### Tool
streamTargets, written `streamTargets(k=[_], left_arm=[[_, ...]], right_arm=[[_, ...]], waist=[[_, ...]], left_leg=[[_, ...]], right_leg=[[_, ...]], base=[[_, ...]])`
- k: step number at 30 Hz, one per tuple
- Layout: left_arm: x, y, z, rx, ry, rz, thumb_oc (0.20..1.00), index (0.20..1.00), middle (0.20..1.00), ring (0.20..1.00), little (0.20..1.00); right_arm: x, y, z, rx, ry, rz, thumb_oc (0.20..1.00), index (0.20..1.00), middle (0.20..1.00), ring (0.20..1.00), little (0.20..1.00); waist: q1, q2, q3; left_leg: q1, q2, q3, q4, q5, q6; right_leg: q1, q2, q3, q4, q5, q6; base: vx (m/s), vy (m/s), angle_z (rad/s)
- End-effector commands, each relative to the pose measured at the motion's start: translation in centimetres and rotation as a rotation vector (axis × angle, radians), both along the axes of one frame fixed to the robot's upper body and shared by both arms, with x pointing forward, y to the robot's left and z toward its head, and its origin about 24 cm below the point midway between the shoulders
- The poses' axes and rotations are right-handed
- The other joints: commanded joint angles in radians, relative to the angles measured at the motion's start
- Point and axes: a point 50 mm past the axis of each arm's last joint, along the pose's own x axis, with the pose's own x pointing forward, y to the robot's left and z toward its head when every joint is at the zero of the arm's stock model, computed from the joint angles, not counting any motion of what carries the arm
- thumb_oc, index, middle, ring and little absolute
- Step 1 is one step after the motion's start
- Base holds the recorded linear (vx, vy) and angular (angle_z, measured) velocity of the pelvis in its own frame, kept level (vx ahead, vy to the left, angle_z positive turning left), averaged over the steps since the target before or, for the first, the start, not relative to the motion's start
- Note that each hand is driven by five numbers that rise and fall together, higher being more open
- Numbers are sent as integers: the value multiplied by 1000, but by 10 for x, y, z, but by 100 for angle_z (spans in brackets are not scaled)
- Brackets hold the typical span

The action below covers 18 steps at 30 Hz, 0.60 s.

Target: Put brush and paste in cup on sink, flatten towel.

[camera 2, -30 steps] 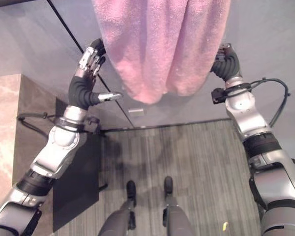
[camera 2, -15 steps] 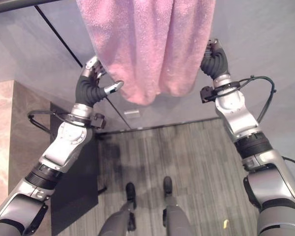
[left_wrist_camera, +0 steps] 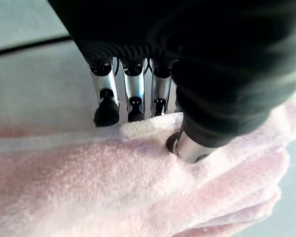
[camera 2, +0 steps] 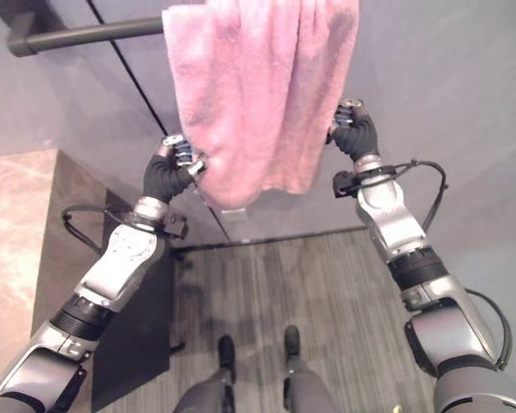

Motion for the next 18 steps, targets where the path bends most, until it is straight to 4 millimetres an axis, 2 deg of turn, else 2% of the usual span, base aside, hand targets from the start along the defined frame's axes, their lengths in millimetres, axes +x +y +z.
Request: streamTargets(k=[1,5,6,8,12,13,14,15,16,17,18], left_arm=[[0,5,21,-13,-106,23,200,200,200,200,200],[-11,13,47,-84,-250,71,200,200,200,200,200],[-20,15,51,-137,-292,73,200,200,200,200,200],[-28,14,49,-182,-307,56,200,200,200,200,200],[-32,17,35,-153,-262,64,200,200,200,200,200],[-30,18,24,-135,-213,70,200,200,200,200,200],[-29,19,18,-129,-183,77,200,200,200,200,200],[-29,19,17,-129,-183,77,200,200,200,200,200],[-25,20,6,-114,-128,85,200,200,200,200,200],[-24,20,2,-113,-108,87,200,200,200,200,200],[-22,19,-5,-115,-75,86,200,200,200,200,200]], right_arm=[[-3,0,19,102,-75,23,200,200,200,200,200],[-18,17,41,109,-186,119,200,200,200,200,200],[-27,23,47,109,-236,160,200,200,200,200,200],[-33,28,46,117,-258,196,200,200,200,200,200],[-32,27,32,81,-217,181,200,200,200,200,200],[-27,24,18,76,-155,161,470,470,470,470,470],[-24,23,12,73,-122,151,576,576,576,576,576],[-24,23,12,73,-122,151,605,605,605,605,605],[-18,20,-2,68,-55,121,655,655,655,655,655],[-15,20,-8,82,-27,110,718,718,718,718,718],[-11,19,-15,108,8,96,740,740,740,740,740]], waist=[[33,-50,-137],[38,-60,-160],[37,-65,-168],[36,-70,-172],[38,-74,-178],[41,-76,-177],[42,-77,-177],[42,-77,-177],[45,-77,-173],[46,-77,-171],[47,-77,-167]], left_leg=[[4,43,-5,0,43,-69],[18,46,-10,0,40,-71],[23,45,-12,0,37,-70],[26,44,-14,0,35,-68],[28,40,-14,0,32,-64],[23,38,-16,0,33,-62],[20,37,-16,0,33,-61],[20,37,-16,0,33,-61],[13,36,-18,0,36,-59],[8,36,-18,0,38,-58],[0,36,-19,0,40,-58]], right_leg=[[45,-53,-5,18,-35,68],[68,-53,-19,27,-48,66],[76,-55,-24,28,-51,66],[82,-56,-27,28,-52,67],[86,-59,-29,25,-49,68],[84,-60,-28,21,-45,69],[82,-60,-27,19,-43,69],[81,-60,-27,19,-43,69],[76,-61,-26,15,-37,69],[72,-62,-26,12,-34,69],[64,-62,-25,7,-26,69]], base=[[-4,-5,11],[13,4,12],[20,11,3],[20,15,3],[-2,10,4],[-24,19,5],[-22,12,5],[-30,12,2],[-32,9,3],[-61,12,3],[-67,10,1]])
